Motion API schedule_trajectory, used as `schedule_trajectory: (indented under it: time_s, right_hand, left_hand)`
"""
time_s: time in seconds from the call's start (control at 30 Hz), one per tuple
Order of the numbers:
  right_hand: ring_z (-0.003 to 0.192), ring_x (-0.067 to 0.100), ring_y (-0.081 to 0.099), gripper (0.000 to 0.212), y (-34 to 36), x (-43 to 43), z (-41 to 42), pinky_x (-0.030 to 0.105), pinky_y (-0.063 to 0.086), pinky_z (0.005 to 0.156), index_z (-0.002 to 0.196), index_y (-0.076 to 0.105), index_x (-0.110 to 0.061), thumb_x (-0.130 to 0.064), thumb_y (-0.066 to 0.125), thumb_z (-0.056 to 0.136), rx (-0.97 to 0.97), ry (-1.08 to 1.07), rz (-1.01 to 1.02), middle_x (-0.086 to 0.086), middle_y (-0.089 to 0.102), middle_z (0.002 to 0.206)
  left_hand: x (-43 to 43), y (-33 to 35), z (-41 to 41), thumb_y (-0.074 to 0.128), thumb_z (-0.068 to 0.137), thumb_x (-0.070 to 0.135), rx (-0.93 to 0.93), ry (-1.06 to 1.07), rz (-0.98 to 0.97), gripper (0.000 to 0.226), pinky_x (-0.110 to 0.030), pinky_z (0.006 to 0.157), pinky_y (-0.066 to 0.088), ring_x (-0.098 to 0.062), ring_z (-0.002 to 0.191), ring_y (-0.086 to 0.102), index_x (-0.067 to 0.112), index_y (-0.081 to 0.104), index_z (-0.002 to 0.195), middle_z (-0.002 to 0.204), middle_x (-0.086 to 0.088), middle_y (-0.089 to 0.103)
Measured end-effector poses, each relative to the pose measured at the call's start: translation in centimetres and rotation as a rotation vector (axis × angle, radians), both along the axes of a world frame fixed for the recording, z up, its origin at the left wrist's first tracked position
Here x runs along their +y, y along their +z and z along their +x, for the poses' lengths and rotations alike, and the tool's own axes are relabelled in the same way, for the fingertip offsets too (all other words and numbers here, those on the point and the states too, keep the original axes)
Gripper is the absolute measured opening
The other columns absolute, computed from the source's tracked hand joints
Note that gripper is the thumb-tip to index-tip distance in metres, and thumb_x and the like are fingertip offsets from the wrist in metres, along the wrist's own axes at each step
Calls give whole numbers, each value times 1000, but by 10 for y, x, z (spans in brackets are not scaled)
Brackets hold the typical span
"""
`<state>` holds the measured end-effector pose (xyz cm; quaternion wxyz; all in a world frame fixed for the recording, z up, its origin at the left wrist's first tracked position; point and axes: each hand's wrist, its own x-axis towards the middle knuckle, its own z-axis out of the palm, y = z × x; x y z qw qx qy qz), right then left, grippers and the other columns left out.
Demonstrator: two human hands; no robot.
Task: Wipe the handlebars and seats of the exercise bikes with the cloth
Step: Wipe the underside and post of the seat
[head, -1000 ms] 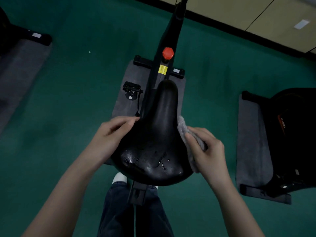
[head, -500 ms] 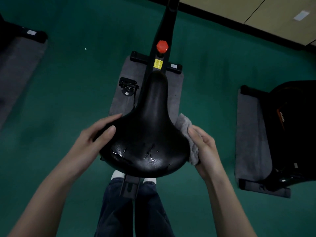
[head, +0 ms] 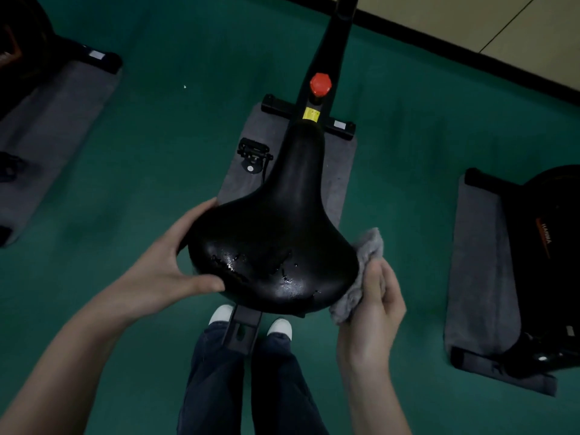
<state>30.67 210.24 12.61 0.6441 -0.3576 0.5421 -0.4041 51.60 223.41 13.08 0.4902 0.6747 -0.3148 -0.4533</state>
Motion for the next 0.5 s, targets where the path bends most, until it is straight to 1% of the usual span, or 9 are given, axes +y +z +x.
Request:
schedule_trajectory:
  time_s: [0.07,0.13,0.2,0.27,0.33,0.4,0.43,0.5]
  right_hand:
    - [106,14,64,19,8,12,10,24,51,90,108,68,-14,-22,55,96,223,-32,-216,1,70,107]
    - [108,10,62,23,13,23,19,23,49,93,111,66,-17,-22,52,94,387,-31,-370,1,67,112]
    - [112,12,60,26,15,33,23,27,47,97,114,64,-18,-24,49,94,454,-48,-445,4,64,117]
    - [116,14,58,24,16,44,27,33,46,99,115,61,-24,-26,48,96,487,-79,-495,5,63,120]
    - [119,17,56,23,17,55,35,39,45,100,117,58,-27,-24,47,97,503,-148,-517,5,62,122]
    - [121,19,55,24,18,66,47,45,45,100,118,59,-23,-24,47,97,531,-223,-537,2,62,122]
    - [121,20,55,25,19,72,54,47,45,100,118,60,-19,-23,47,97,550,-248,-562,0,62,121]
    - [120,20,55,25,20,82,70,51,43,101,116,64,-9,-15,49,97,590,-266,-639,1,63,119]
  left_hand:
    - [0,-2,2,83,35,72,-22,-23,12,112,-5,104,26,4,134,35,50,36,135,138,30,45]
    - [2,-2,6,84,33,71,-56,-52,46,116,-11,110,24,5,136,31,54,34,135,141,26,41]
    - [4,-2,8,87,30,67,-101,-76,107,123,-23,114,19,3,139,25,56,29,138,147,19,34]
    - [5,-1,9,89,31,60,-138,-103,147,126,-27,115,18,1,140,22,56,25,139,149,15,31]
    - [5,-2,11,92,36,54,-162,-127,142,124,-22,113,19,3,139,22,52,25,141,148,17,30]
    - [5,-3,13,89,38,51,-196,-139,130,120,-11,106,19,7,135,22,52,26,140,143,23,32]
    - [5,-4,13,87,37,51,-212,-139,121,117,-8,102,18,8,133,23,55,26,138,139,29,33]
    - [5,-5,12,84,36,54,-230,-130,86,111,-11,103,19,9,129,25,59,27,132,130,42,31]
